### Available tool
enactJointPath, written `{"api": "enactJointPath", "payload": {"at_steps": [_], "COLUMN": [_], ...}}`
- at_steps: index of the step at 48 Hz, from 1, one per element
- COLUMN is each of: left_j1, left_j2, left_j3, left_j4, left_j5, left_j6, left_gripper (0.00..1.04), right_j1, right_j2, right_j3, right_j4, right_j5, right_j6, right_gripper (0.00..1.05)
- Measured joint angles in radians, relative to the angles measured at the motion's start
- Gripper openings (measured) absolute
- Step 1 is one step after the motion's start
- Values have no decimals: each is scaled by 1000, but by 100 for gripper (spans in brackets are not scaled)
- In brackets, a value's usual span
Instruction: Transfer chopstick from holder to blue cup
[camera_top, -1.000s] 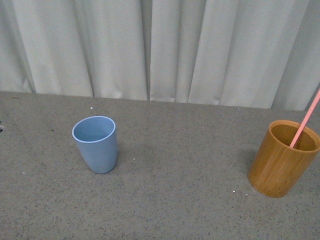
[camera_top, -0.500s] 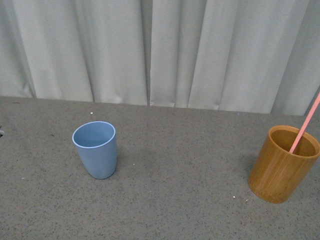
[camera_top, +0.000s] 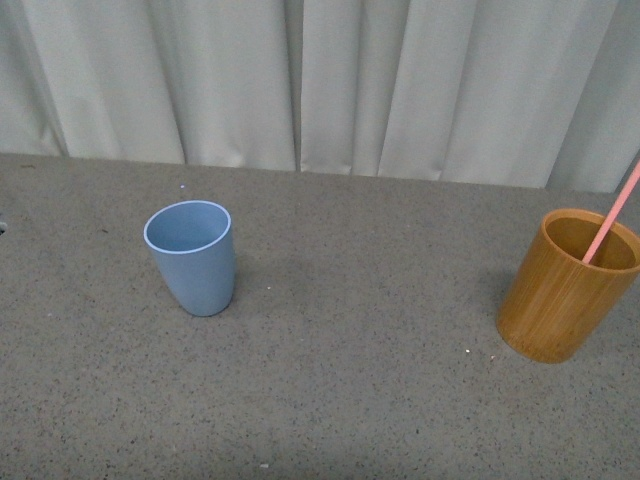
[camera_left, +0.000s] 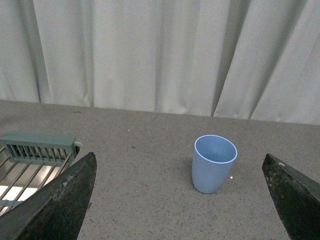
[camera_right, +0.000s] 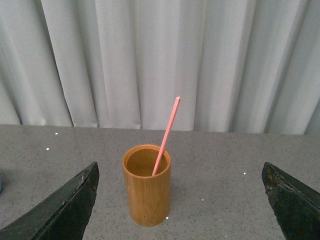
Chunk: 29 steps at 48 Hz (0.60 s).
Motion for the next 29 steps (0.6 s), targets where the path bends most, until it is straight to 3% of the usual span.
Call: {"api": "enactJointPath", "payload": {"at_steps": [2,6,15,29], "left_j1": [-20,-100,-143,-232], "left_j2": [10,66,357,806], "left_j3": [6,8,37,135], "left_j4": [-31,-58,165,439], "left_j5": [-65,-213,-225,-245], "left_j6": [-58,-356,-683,-747], "left_gripper": [98,98,98,98], "right_j1": [0,0,0,0], "right_j2": [0,0,0,0], "right_j3": [0,0,0,0], "right_j4": [0,0,0,0], "right_j5": [0,1,0,0], "right_j6": [0,0,0,0], "right_gripper": [95,95,95,95]}}
